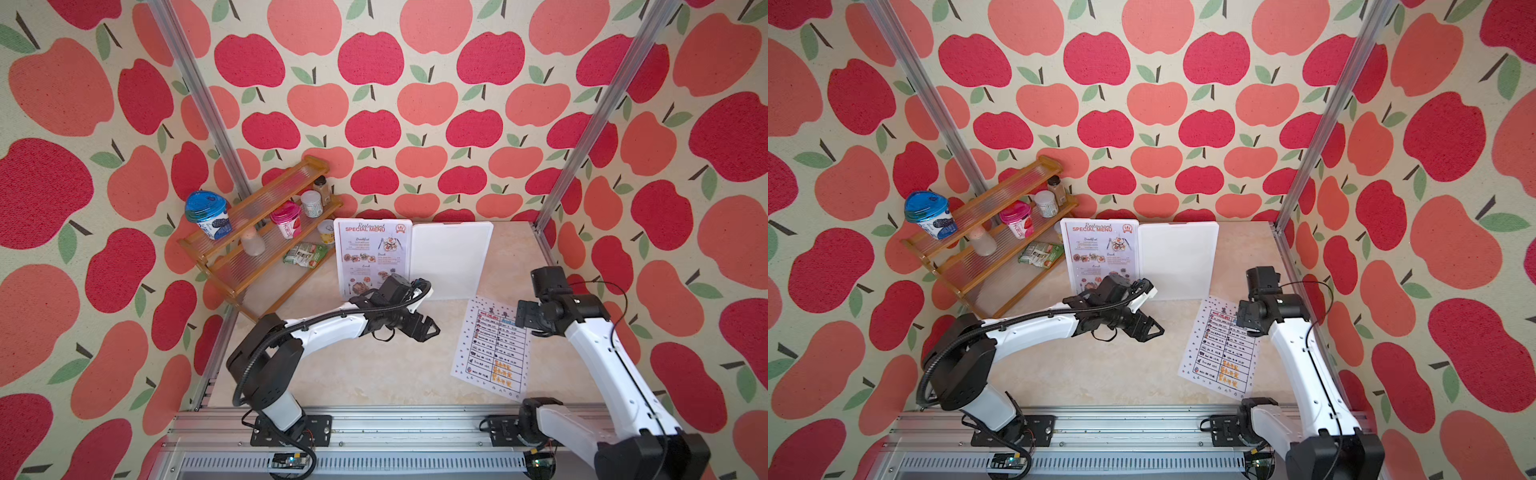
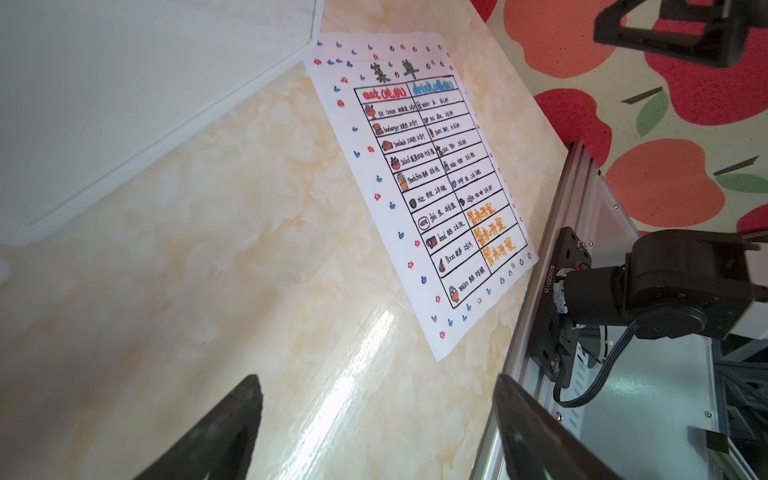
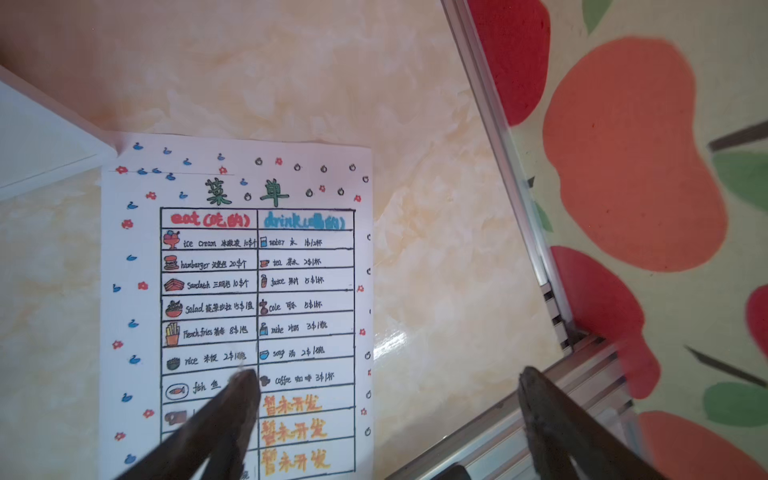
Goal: Insert the menus into the narrow rack
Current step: Pick up the menu from the center of the board.
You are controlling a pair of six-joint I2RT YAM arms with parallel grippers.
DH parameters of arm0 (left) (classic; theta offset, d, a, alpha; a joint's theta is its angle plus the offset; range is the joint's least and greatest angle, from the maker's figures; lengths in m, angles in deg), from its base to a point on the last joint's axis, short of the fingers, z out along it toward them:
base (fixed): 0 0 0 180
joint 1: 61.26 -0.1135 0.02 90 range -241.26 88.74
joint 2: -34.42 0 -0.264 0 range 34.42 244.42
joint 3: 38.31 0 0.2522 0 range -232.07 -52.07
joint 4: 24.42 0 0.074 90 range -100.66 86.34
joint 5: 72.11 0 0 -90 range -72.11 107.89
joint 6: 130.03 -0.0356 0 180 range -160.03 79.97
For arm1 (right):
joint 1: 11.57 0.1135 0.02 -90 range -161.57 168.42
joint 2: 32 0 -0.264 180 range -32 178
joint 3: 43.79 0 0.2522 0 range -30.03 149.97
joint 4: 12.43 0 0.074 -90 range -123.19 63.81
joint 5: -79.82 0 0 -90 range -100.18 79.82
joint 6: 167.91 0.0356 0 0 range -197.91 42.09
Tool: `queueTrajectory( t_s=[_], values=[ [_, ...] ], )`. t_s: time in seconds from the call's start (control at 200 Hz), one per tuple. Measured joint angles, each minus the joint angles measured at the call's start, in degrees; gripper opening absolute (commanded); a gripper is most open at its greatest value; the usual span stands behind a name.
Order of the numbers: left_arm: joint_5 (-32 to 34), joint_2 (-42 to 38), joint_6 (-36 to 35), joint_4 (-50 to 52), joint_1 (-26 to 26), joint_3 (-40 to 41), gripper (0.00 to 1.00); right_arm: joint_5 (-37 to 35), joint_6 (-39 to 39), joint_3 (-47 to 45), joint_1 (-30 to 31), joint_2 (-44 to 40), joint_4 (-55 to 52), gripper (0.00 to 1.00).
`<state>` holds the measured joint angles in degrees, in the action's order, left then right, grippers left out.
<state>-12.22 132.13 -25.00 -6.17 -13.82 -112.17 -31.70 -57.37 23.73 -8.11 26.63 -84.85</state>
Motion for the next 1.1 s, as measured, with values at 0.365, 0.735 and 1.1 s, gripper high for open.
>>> queueTrajectory(
  t_s=[0.365, 0.735, 1.1],
  values=[
    [-3.43, 15.43, 2.10, 2.64, 3.23, -15.37, 0.89, 21.84, -0.02, -3.67, -10.67, 13.57, 9.51, 0.99],
    [-0.68, 20.35, 4.04, 6.47, 5.09, -20.11, 0.89, 25.46, -2.54, -3.89, -11.52, 26.67, 17.57, 0.99],
    [1.46, 25.40, 6.16, 6.49, 8.66, -24.90, 0.87, 23.50, -3.61, -4.04, -14.73, 28.22, 18.86, 0.99]
  ],
)
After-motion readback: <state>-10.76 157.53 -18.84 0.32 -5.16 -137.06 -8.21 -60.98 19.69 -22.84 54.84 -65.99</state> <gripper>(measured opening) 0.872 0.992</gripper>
